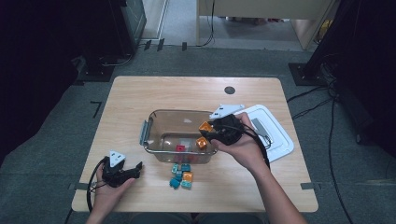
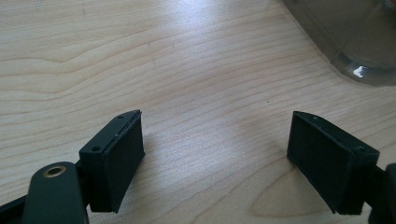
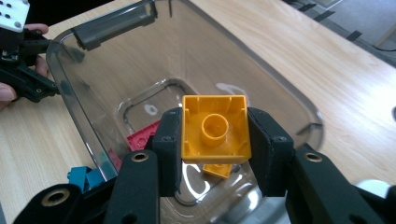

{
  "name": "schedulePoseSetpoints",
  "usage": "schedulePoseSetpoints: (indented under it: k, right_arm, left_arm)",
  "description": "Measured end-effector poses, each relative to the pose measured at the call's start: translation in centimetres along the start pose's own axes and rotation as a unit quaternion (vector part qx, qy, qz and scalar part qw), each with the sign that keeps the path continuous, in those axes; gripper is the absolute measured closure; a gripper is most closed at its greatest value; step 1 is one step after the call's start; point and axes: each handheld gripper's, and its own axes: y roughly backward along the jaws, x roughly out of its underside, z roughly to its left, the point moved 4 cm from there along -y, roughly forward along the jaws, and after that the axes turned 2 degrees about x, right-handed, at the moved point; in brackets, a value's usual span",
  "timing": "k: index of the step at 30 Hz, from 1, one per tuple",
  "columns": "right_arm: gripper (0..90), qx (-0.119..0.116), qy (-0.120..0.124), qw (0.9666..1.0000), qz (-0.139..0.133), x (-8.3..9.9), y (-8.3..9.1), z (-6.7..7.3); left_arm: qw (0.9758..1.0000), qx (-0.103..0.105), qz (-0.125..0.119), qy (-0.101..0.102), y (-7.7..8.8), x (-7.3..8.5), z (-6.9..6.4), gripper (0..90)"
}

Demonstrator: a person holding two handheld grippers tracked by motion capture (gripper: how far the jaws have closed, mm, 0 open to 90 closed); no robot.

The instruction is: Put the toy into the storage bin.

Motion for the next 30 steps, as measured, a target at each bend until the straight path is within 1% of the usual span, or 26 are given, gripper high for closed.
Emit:
schedulePoseSetpoints:
  k: [3, 5, 6, 9, 13, 18, 22, 25, 30]
  right_arm:
    - [59.9, -0.001, 0.005, 0.9999, 0.013, 0.0, -0.9, 0.3]
    - [59.7, -0.002, 0.003, 0.9998, 0.017, -0.1, -1.2, 0.5]
    - [58.7, -0.003, 0.003, 0.9998, 0.018, -0.1, -1.3, 0.5]
    - [51.9, -0.006, -0.004, 0.9999, 0.015, -0.2, -1.3, 0.5]
    - [48.5, -0.003, -0.008, 0.9999, 0.014, -0.1, -1.1, 0.3]
    - [44.2, 0.004, -0.013, 0.9999, 0.007, 0.0, -0.4, -0.1]
    - [42.1, 0.020, -0.020, 0.9996, -0.001, 0.5, 0.7, -0.9]
    - [41.6, 0.034, -0.034, 0.9988, -0.005, 1.4, 1.5, -1.7]
    - [41.5, 0.052, -0.057, 0.9969, -0.007, 3.5, 2.8, -3.1]
  left_arm:
    - [1.0000, 0.000, 0.000, 0.000, 0.0, 0.0, 0.0, 18.5]
    - [1.0000, 0.000, -0.001, 0.000, 0.0, 0.0, 0.0, 18.6]
    - [1.0000, 0.000, -0.001, 0.000, 0.0, 0.0, 0.0, 18.6]
    - [1.0000, 0.000, -0.001, 0.000, 0.0, 0.0, 0.0, 18.6]
    - [1.0000, 0.000, -0.001, 0.000, 0.0, 0.0, 0.0, 18.5]
    - [1.0000, 0.000, 0.000, 0.000, 0.0, 0.0, 0.0, 18.6]
    - [1.0000, 0.000, 0.000, 0.000, 0.0, 0.0, 0.0, 18.5]
    - [1.0000, 0.000, -0.001, 0.000, 0.0, 0.0, 0.0, 18.6]
    - [1.0000, 0.000, 0.000, 0.000, 0.0, 0.0, 0.0, 18.6]
